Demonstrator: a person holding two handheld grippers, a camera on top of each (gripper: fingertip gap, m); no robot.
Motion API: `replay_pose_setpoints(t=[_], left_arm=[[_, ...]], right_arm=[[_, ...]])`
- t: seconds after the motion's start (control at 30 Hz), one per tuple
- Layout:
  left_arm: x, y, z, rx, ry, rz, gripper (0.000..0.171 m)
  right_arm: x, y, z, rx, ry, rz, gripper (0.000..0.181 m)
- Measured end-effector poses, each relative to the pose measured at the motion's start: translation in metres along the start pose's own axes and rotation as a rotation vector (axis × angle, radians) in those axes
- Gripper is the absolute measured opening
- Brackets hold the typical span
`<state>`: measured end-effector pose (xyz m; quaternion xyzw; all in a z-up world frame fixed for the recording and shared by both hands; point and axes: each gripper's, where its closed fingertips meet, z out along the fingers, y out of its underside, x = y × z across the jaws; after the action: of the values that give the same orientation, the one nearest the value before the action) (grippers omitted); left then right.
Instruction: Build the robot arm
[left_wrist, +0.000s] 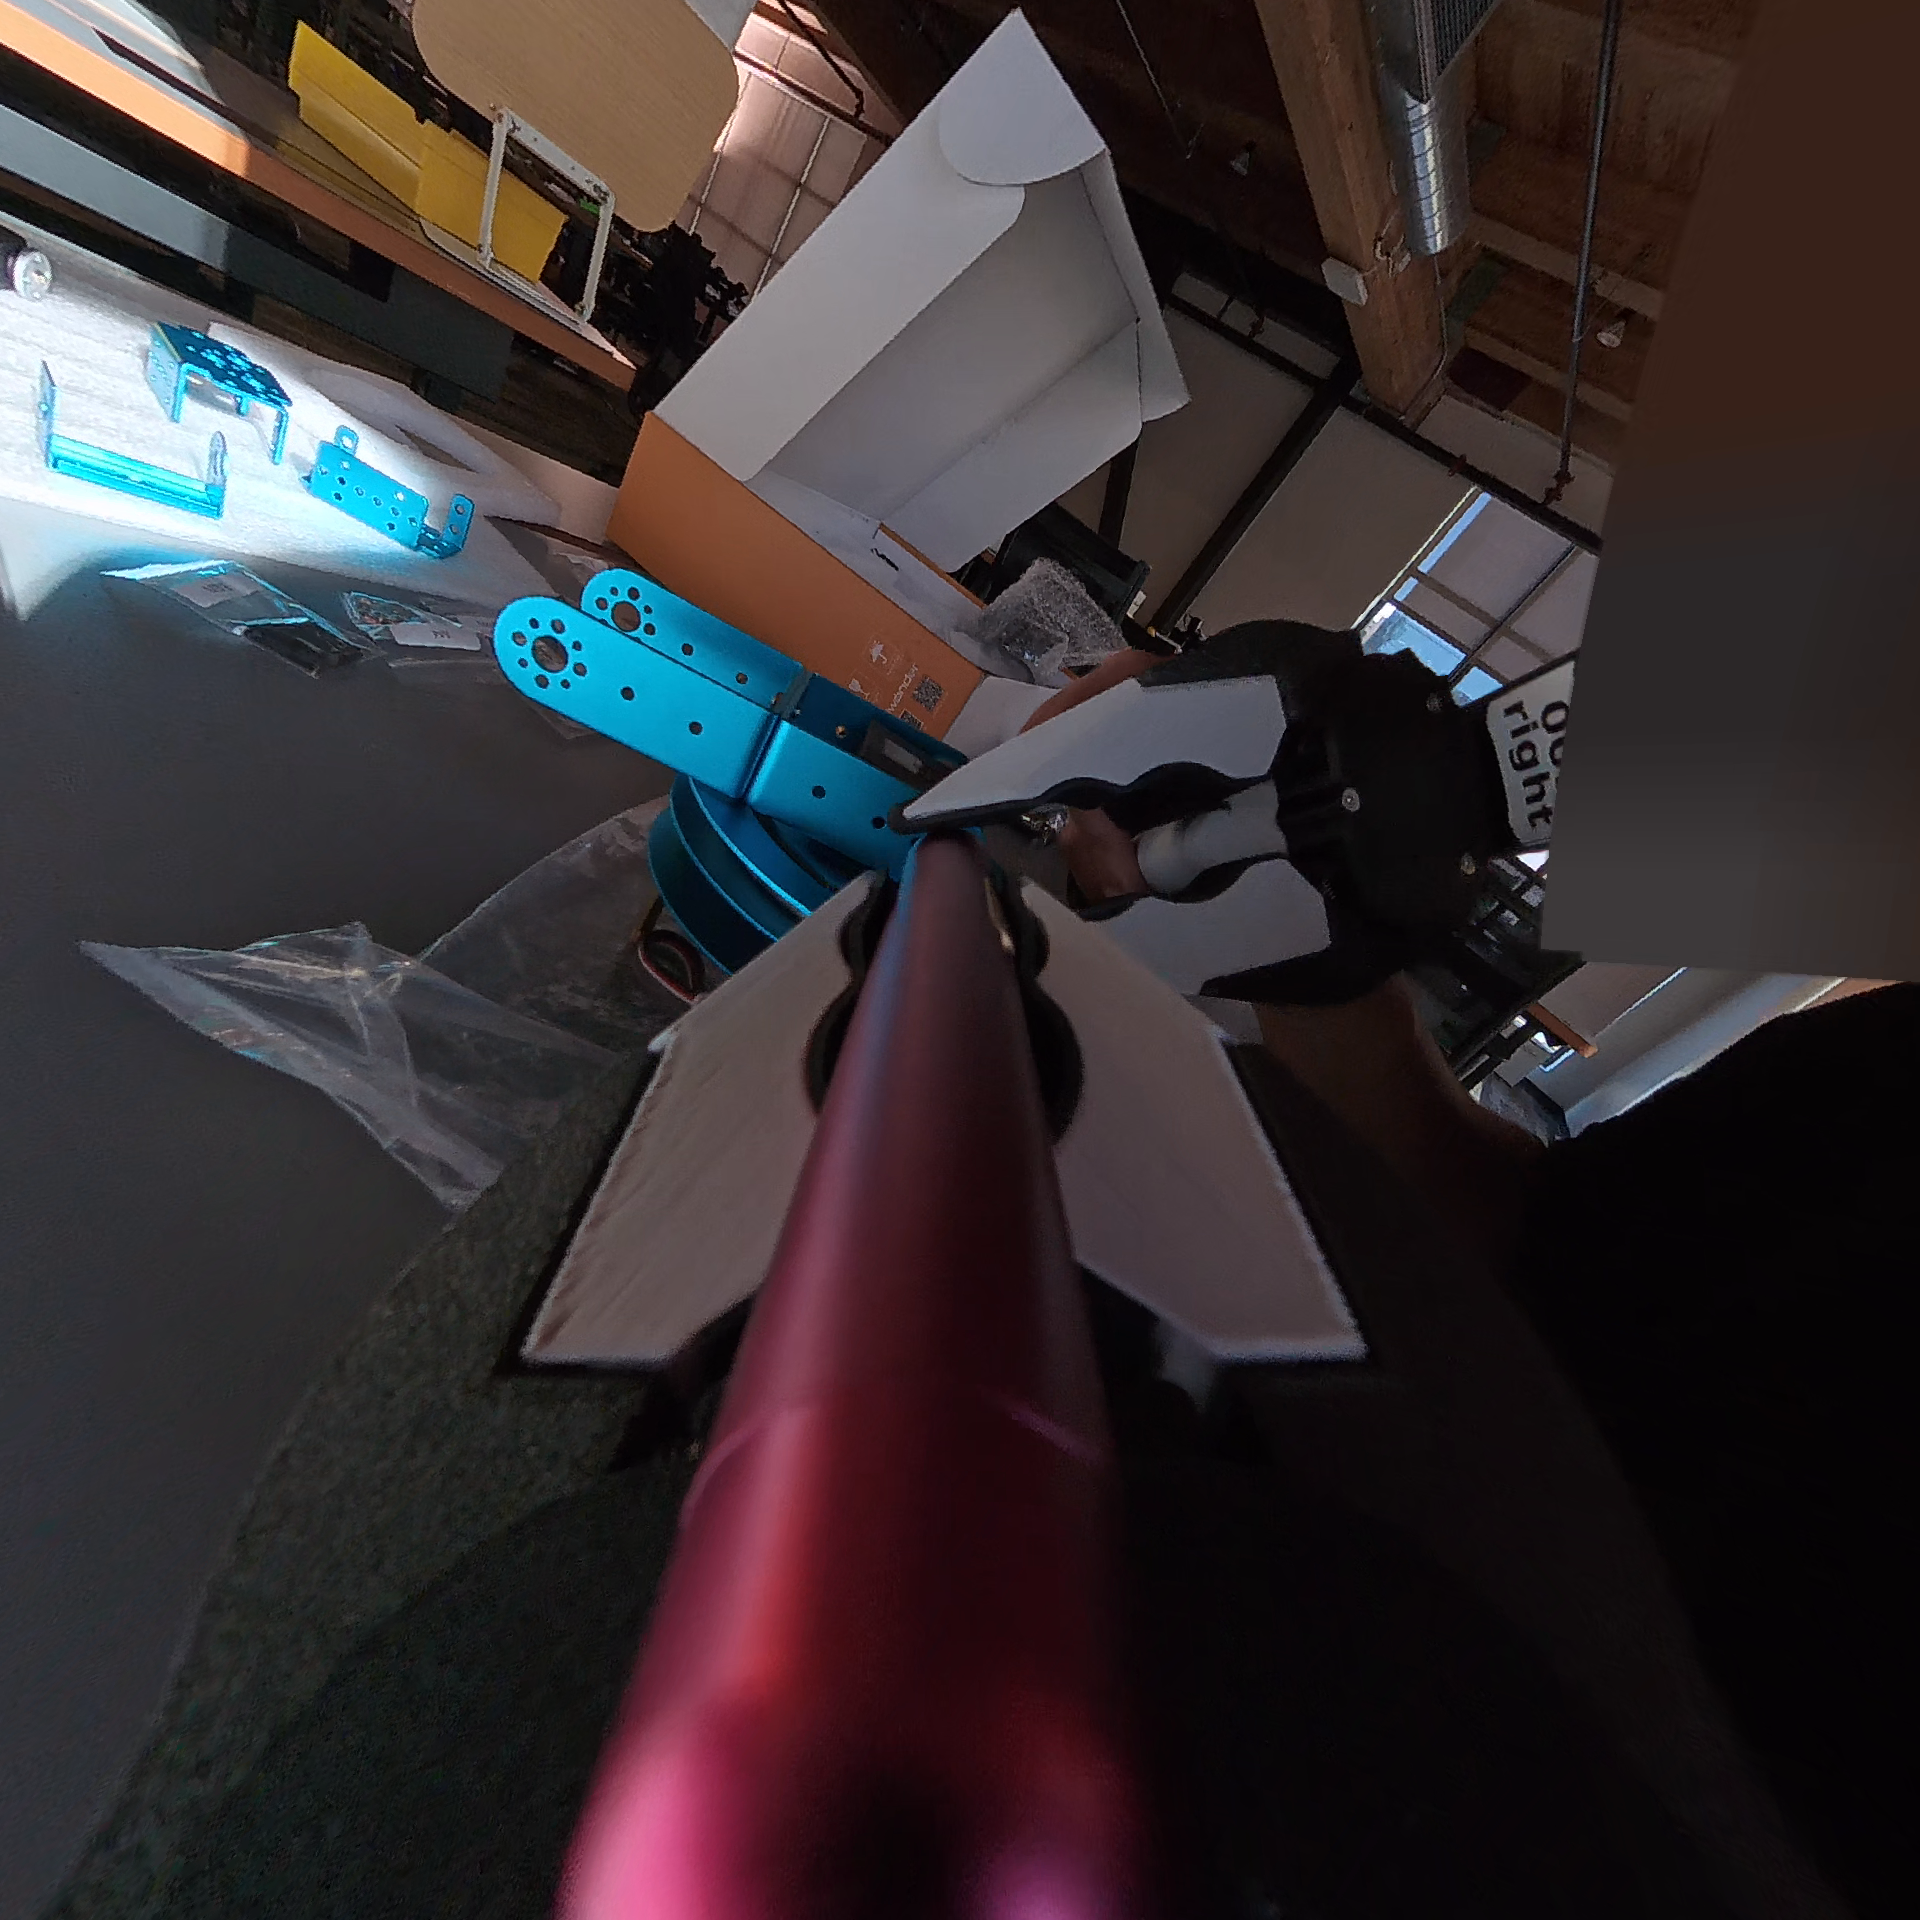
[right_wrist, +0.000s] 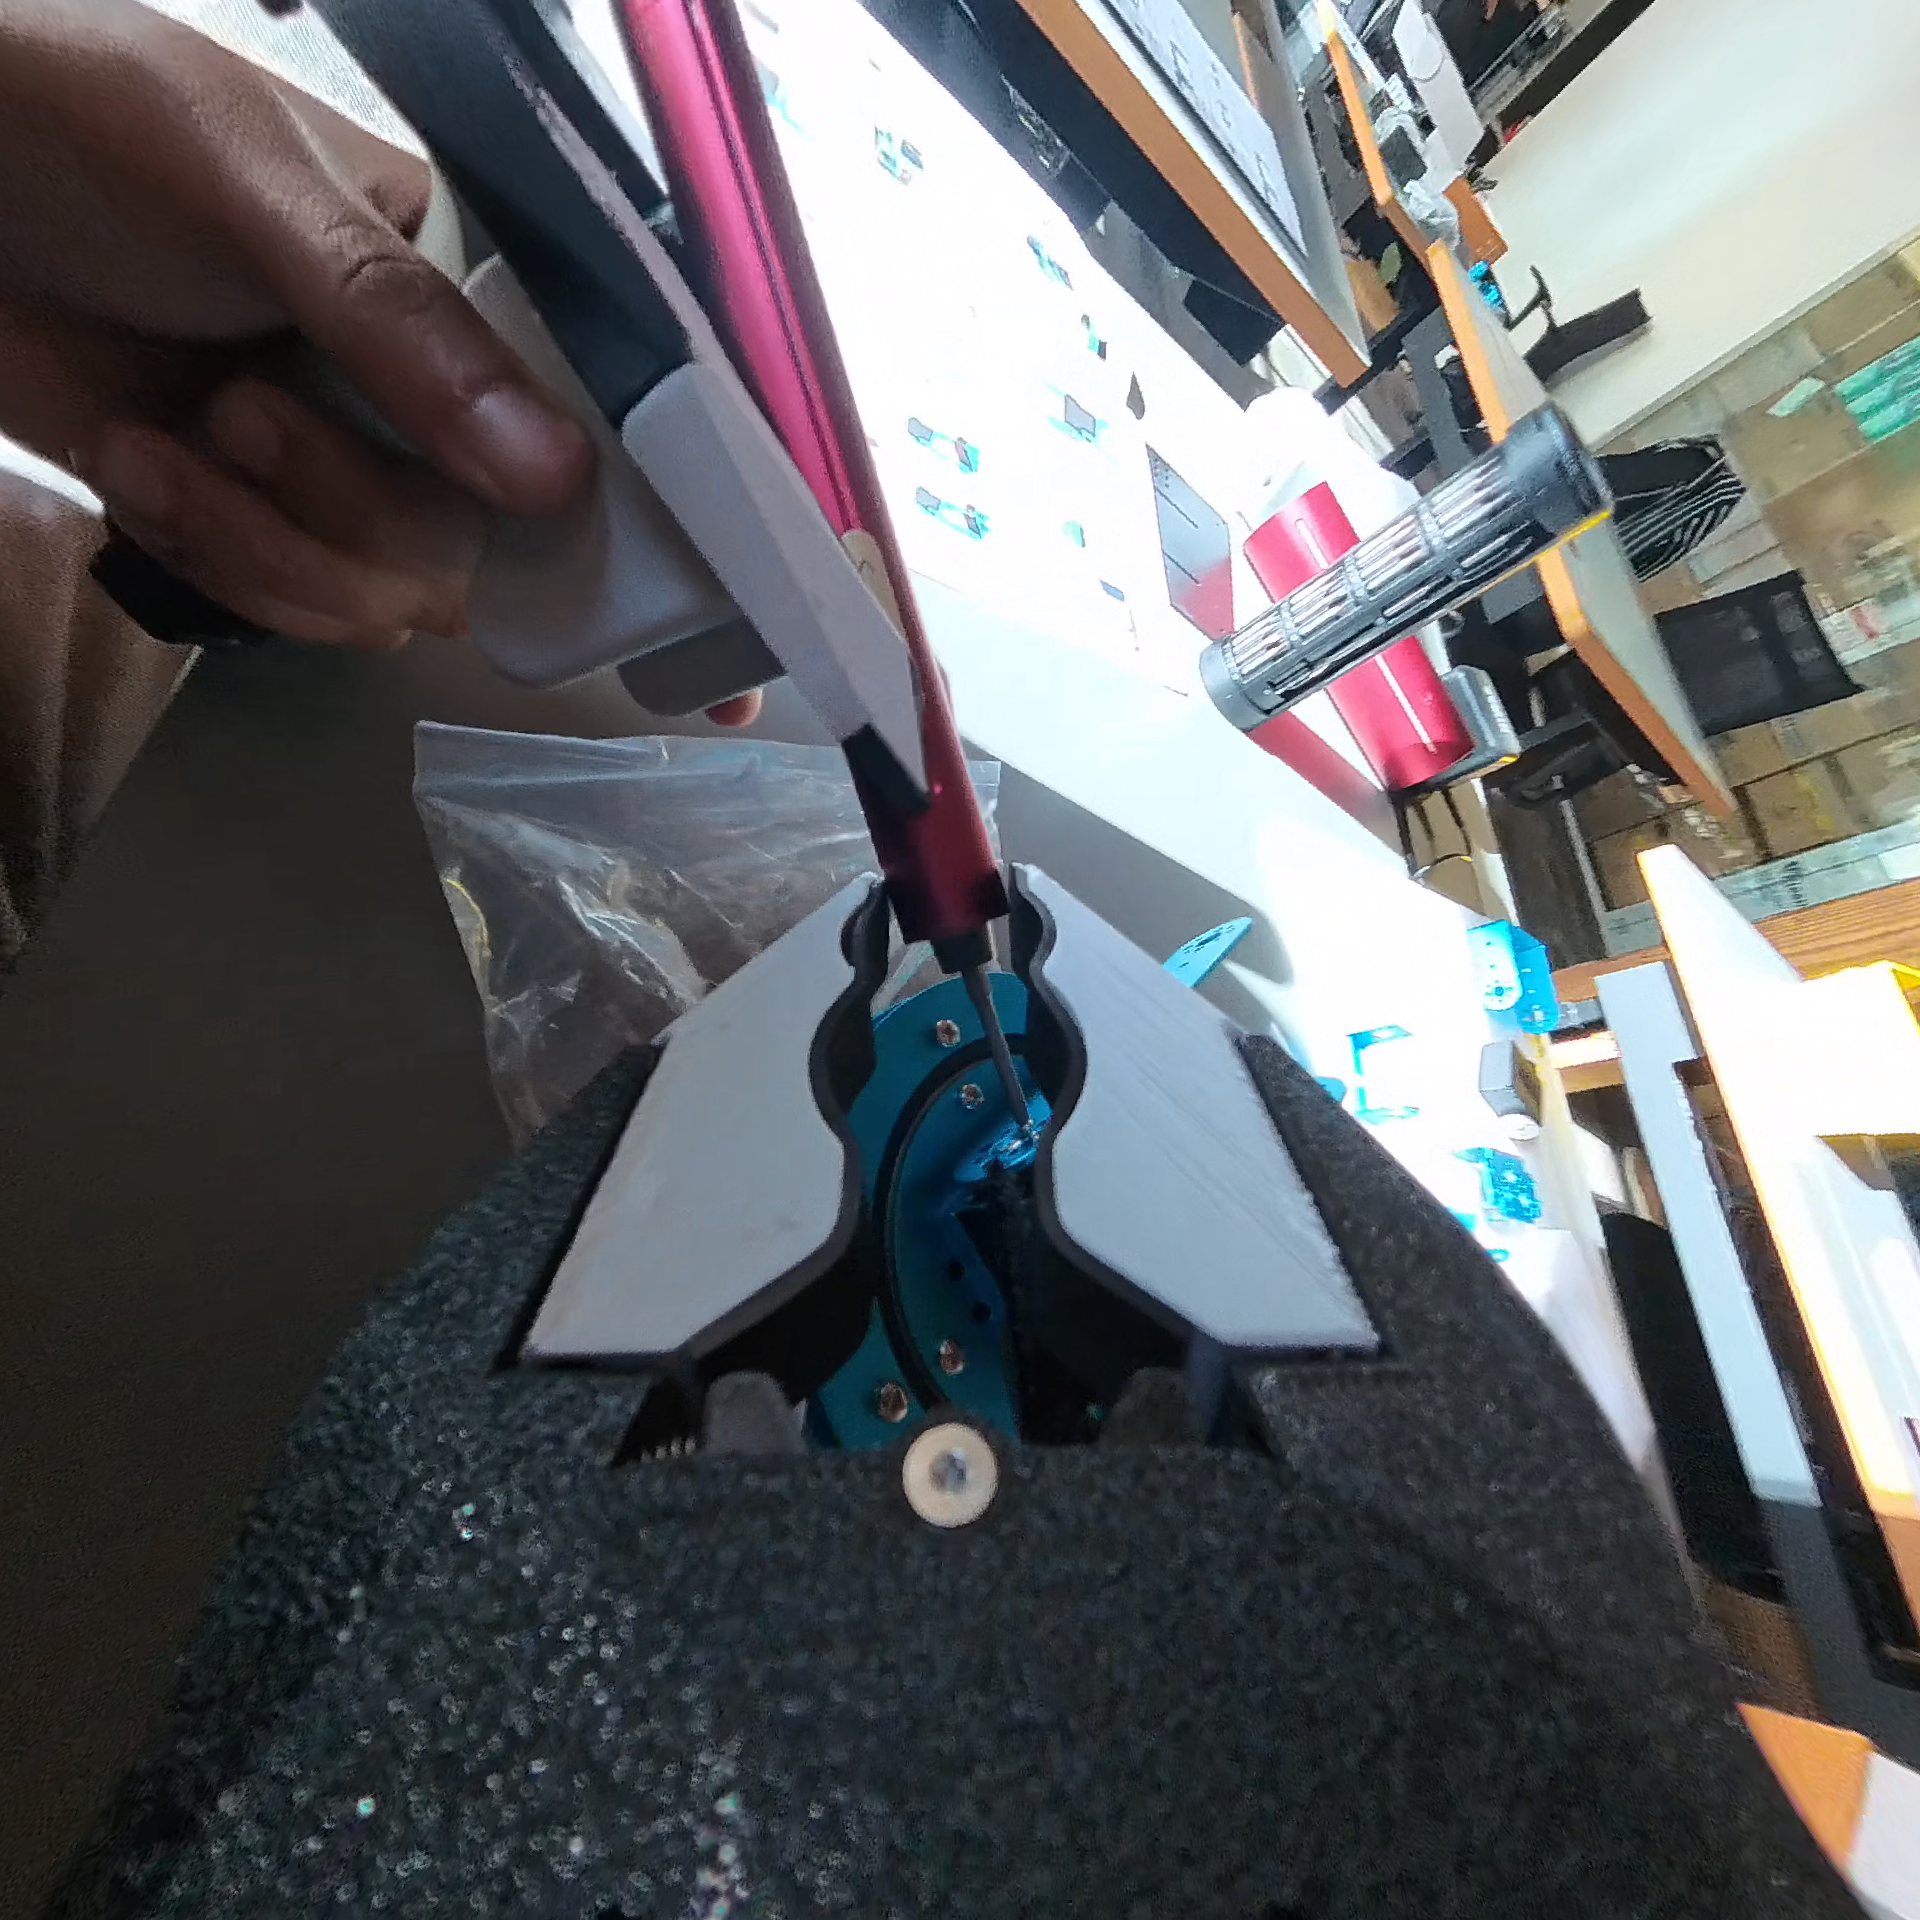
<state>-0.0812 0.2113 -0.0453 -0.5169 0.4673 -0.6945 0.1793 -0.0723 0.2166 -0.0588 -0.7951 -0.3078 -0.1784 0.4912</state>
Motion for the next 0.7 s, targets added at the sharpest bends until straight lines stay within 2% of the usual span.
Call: replay_pose_setpoints(t=[0.1, 0.37, 0.7], left_arm=[[-0.001, 0.004, -0.001, -0.020, 0.003, -0.025, 0.022], [-0.001, -0.002, -0.009, 0.032, -0.002, -0.072, 0.023], [-0.003, -0.002, -0.014, 0.039, 0.000, -0.131, 0.021]], right_arm=[[-0.001, 0.001, 0.000, 0.009, -0.019, 0.029, 0.021], [-0.001, 0.002, 0.000, 0.012, -0.016, 0.032, 0.022], [-0.001, 0.003, 0.000, -0.002, -0.007, 0.013, 0.021]])
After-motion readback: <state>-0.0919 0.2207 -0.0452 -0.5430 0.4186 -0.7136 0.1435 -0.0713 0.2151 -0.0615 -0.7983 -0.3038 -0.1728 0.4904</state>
